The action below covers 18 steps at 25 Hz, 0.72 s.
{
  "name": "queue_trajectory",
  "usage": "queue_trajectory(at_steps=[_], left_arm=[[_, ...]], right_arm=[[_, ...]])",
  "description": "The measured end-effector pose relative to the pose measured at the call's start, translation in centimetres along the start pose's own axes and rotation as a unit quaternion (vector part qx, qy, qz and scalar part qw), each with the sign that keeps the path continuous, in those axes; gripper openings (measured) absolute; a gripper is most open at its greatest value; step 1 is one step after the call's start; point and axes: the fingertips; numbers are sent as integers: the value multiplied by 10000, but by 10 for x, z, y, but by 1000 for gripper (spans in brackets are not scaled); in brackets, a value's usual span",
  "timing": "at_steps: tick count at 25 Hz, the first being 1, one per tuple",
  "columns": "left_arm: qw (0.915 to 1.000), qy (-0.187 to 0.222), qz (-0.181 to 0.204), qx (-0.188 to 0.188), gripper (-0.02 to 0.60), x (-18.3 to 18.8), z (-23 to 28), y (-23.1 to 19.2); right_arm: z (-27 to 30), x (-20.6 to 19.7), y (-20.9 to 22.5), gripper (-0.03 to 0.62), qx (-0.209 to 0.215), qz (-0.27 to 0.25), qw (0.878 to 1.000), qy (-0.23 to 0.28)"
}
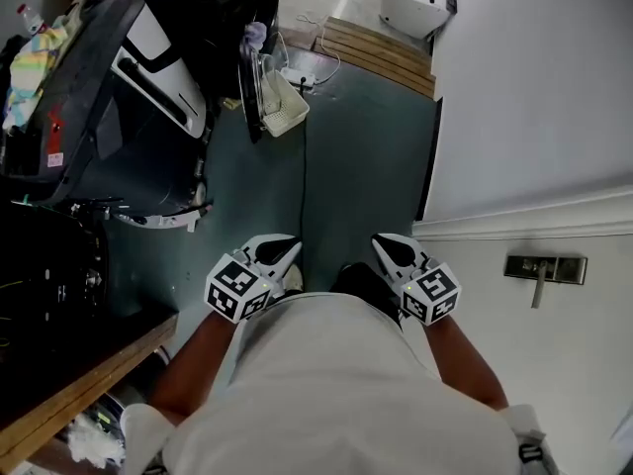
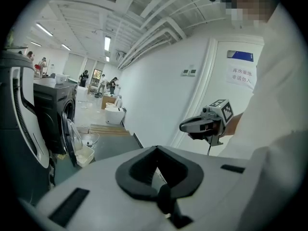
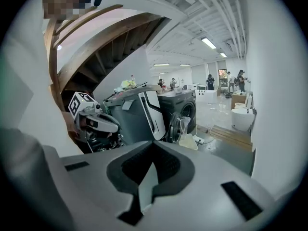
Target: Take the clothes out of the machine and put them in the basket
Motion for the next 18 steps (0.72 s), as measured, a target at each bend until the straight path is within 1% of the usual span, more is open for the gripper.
queue_trajectory(at_steps=[3,6,8,10,12,14,16,18], left_arm=[[10000,-58,-35,-11,-2,3,12,-7],[9999,-125,-47,-24,-2,12,29,-15],[9999,-141,-73,15,-2,20,43,-24],[9998,-163,-98,93,-2,31,61,-36],[9995,-224,-119,165,-2,43,84,-47],[9992,-290,-146,236,-2,60,111,-57],[9988,-331,-166,307,-2,82,138,-66],[9985,-374,-150,377,-2,106,167,-74]], right_arm=[[5,2,13,5,32,67,10000,25],[12,6,36,8,32,107,9999,76],[20,10,57,52,26,151,9998,109],[30,16,83,100,82,193,9997,141],[39,23,114,101,141,211,9995,171],[48,34,148,117,207,185,9994,185],[58,48,182,150,312,110,9993,176],[65,61,217,152,419,53,9989,179]])
Point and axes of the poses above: the fingertips, and each gripper's own axes: z forward along the fingers, y to its right, x out of its top
